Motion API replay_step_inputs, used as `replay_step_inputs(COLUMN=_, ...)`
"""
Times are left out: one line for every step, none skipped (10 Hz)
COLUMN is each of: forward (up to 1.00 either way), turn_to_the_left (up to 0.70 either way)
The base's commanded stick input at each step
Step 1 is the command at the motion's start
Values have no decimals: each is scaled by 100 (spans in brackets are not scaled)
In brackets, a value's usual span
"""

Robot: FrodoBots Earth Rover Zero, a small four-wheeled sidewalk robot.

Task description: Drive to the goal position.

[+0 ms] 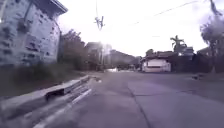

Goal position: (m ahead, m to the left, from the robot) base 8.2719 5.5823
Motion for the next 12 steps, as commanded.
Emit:
replay_step_inputs(forward=70, turn_to_the_left=0)
replay_step_inputs(forward=70, turn_to_the_left=0)
replay_step_inputs(forward=70, turn_to_the_left=0)
replay_step_inputs(forward=70, turn_to_the_left=0)
replay_step_inputs(forward=70, turn_to_the_left=0)
replay_step_inputs(forward=70, turn_to_the_left=0)
replay_step_inputs(forward=70, turn_to_the_left=0)
replay_step_inputs(forward=70, turn_to_the_left=0)
replay_step_inputs(forward=70, turn_to_the_left=0)
replay_step_inputs(forward=70, turn_to_the_left=0)
replay_step_inputs(forward=70, turn_to_the_left=0)
replay_step_inputs(forward=70, turn_to_the_left=-3)
